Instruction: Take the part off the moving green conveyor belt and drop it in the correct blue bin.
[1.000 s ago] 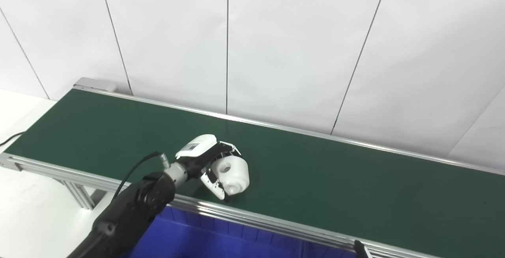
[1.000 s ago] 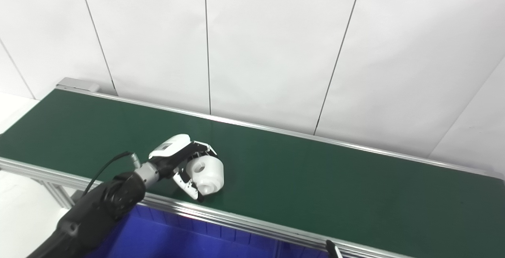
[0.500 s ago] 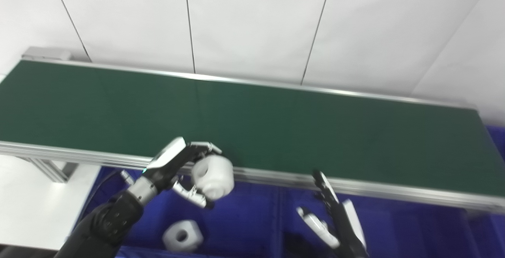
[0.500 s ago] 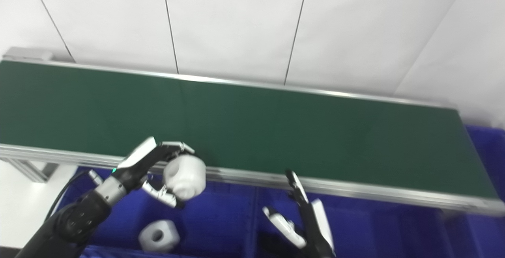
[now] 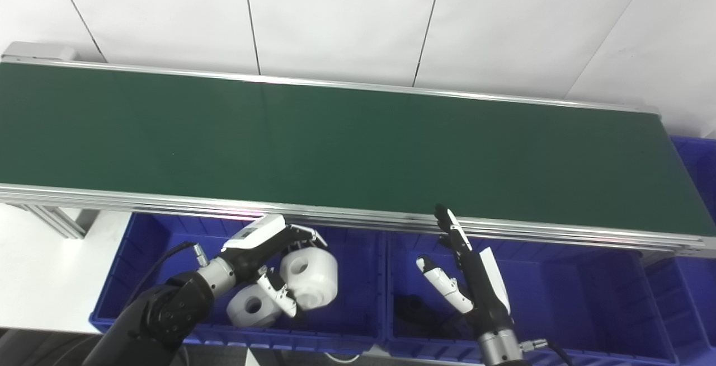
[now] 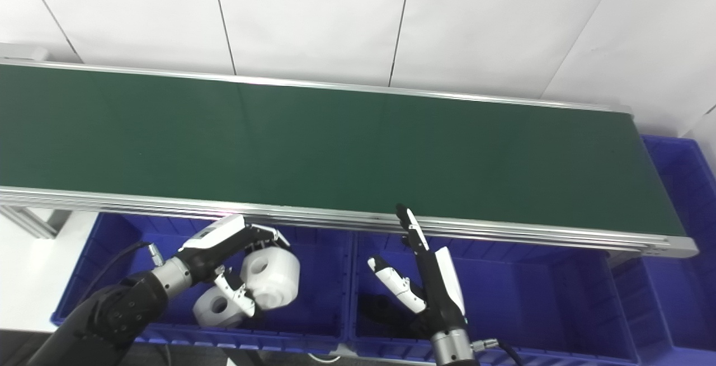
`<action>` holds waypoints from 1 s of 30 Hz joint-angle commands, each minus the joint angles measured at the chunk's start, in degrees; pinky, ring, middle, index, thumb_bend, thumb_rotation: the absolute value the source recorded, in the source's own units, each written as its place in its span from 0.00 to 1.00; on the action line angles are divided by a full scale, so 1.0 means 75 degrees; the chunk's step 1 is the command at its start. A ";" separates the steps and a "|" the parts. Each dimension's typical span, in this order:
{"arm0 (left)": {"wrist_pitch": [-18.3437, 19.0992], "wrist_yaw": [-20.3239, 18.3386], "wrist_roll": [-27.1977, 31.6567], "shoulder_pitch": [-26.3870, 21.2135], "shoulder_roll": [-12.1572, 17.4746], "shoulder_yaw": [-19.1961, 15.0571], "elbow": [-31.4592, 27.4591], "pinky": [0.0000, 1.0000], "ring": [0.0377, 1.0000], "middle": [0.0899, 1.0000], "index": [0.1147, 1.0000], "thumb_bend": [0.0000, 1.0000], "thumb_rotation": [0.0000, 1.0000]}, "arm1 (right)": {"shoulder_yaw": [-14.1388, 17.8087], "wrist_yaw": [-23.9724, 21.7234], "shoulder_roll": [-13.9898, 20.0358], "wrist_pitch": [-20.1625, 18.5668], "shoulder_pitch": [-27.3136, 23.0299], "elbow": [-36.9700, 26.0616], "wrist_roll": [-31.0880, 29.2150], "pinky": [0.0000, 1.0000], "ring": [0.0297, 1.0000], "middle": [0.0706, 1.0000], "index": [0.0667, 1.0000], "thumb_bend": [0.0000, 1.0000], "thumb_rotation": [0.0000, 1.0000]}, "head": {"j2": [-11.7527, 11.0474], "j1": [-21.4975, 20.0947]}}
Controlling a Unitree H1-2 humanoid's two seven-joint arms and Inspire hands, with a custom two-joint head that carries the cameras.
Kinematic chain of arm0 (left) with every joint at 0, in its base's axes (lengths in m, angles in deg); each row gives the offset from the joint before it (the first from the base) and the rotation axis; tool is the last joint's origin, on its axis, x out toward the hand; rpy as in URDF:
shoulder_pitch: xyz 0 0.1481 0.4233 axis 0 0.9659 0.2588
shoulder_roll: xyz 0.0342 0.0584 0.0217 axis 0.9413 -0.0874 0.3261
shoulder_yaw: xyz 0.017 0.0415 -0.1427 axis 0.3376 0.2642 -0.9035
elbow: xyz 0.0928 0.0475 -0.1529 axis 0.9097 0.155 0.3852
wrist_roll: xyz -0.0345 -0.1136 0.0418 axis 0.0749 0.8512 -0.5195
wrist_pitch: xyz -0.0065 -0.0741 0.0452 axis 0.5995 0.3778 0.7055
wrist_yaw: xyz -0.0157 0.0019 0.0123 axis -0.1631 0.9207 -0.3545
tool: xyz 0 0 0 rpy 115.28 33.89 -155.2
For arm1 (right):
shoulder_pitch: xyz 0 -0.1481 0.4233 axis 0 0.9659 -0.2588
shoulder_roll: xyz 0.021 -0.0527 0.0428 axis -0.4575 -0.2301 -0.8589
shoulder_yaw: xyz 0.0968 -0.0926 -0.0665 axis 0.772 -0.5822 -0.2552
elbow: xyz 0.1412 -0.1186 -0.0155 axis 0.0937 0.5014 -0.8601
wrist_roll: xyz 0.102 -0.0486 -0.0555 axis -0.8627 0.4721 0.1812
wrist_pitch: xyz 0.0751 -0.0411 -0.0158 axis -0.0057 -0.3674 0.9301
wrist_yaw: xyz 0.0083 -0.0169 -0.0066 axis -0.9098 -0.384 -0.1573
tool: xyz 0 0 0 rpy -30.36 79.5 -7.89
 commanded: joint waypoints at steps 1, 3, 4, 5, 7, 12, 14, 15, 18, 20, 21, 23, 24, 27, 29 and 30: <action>-0.0048 0.0040 -0.0117 -0.0190 0.0089 0.0006 -0.0087 0.42 0.37 0.43 0.50 0.49 0.00 | 0.0000 0.0045 -0.0064 0.0057 0.0029 -0.0288 -0.0072 0.89 0.96 0.96 0.96 0.80 0.83 | -0.0049 0.0039; 0.0006 0.0050 -0.0225 -0.0215 0.0075 0.0033 -0.0041 0.48 0.44 0.50 0.55 0.52 0.00 | 0.0000 0.0035 -0.0051 0.0048 0.0037 -0.0282 -0.0073 0.88 0.96 0.96 0.96 0.80 0.83 | -0.0067 0.0056; 0.0056 0.0041 -0.0275 -0.0227 0.0067 0.0042 -0.0034 0.54 0.56 0.62 0.66 0.56 0.00 | 0.0000 0.0028 -0.0045 0.0049 0.0037 -0.0274 -0.0075 0.88 0.95 0.96 0.97 0.80 0.83 | -0.0074 0.0065; 0.0020 0.0037 -0.0320 -0.0261 0.0080 0.0069 0.0003 0.63 0.70 0.75 0.77 0.61 0.05 | 0.0001 0.0020 -0.0035 0.0053 0.0030 -0.0257 -0.0081 0.88 0.95 0.96 0.97 0.80 0.83 | -0.0115 0.0083; 0.0013 -0.0045 -0.0368 -0.0305 0.0120 0.0115 0.0003 0.71 0.78 0.82 0.83 0.64 0.10 | -0.0004 0.0005 -0.0021 0.0048 0.0020 -0.0239 -0.0086 0.89 0.96 0.96 0.97 0.80 0.83 | -0.0153 0.0090; -0.0014 -0.0055 -0.0351 -0.0253 0.0115 0.0062 -0.0068 0.92 0.98 0.99 0.99 0.73 0.40 | -0.0035 -0.0009 0.0002 0.0102 0.0004 -0.0165 -0.0103 0.90 0.97 0.96 0.97 0.79 0.84 | -0.0264 0.0058; -0.0095 -0.0045 0.0355 -0.0090 -0.0042 -0.0221 -0.0156 0.94 0.99 1.00 1.00 0.78 0.53 | -0.0031 0.0026 0.0000 0.0169 -0.0003 -0.0081 -0.0104 0.89 0.97 0.96 0.97 0.79 0.84 | -0.0307 0.0039; -0.0135 -0.0032 0.0597 -0.0033 -0.0108 -0.0319 -0.0176 0.95 1.00 1.00 1.00 0.79 0.57 | -0.0027 0.0041 0.0002 0.0193 -0.0007 -0.0046 -0.0104 0.89 0.96 0.97 0.97 0.79 0.83 | -0.0363 0.0057; -0.0356 -0.0058 0.1491 0.0202 -0.0394 -0.0564 -0.0369 0.94 1.00 1.00 1.00 0.82 0.66 | 0.0003 0.0076 0.0008 0.0182 0.0019 -0.0030 -0.0084 0.89 0.96 0.96 0.97 0.80 0.84 | -0.0420 0.0084; -0.0463 -0.0065 0.2004 0.0380 -0.0611 -0.0664 -0.0544 0.96 1.00 1.00 1.00 0.81 0.67 | 0.0024 0.0086 0.0018 0.0169 0.0060 -0.0055 -0.0076 0.89 0.96 0.96 0.97 0.80 0.84 | -0.0472 0.0103; -0.0517 -0.0062 0.2257 0.0468 -0.0722 -0.0713 -0.0623 0.97 1.00 1.00 1.00 0.82 0.69 | 0.0028 0.0083 0.0026 0.0161 0.0076 -0.0066 -0.0075 0.88 0.96 0.96 0.97 0.80 0.84 | -0.0472 0.0103; -0.0595 -0.0057 0.2723 0.0661 -0.0958 -0.0781 -0.0795 0.99 1.00 1.00 1.00 0.82 0.70 | 0.0029 0.0065 0.0049 0.0166 0.0116 -0.0085 -0.0085 0.88 0.96 0.96 0.97 0.80 0.84 | -0.0497 0.0110; -0.0627 -0.0042 0.2948 0.0785 -0.1110 -0.0799 -0.0901 1.00 1.00 1.00 1.00 0.81 0.71 | 0.0027 0.0058 0.0065 0.0178 0.0136 -0.0087 -0.0085 0.88 0.96 0.96 0.97 0.80 0.84 | -0.0501 0.0102; -0.0668 0.0027 0.3345 0.1147 -0.1540 -0.0803 -0.1125 0.99 1.00 1.00 1.00 0.80 0.72 | 0.0024 0.0030 0.0096 0.0214 0.0175 -0.0074 -0.0143 0.89 0.96 0.96 0.97 0.79 0.83 | -0.0522 0.0093; -0.0898 0.0075 0.3408 0.1301 -0.1708 -0.0789 -0.1055 1.00 1.00 1.00 1.00 0.80 0.75 | 0.0015 0.0029 0.0100 0.0231 0.0207 -0.0071 -0.0173 0.89 0.96 0.96 0.97 0.79 0.83 | -0.0572 0.0090; -0.1029 0.0097 0.3401 0.1359 -0.1749 -0.0794 -0.0972 1.00 1.00 1.00 1.00 0.80 0.76 | 0.0003 0.0039 0.0105 0.0217 0.0222 -0.0083 -0.0138 0.89 0.96 0.96 0.97 0.78 0.83 | -0.0588 0.0081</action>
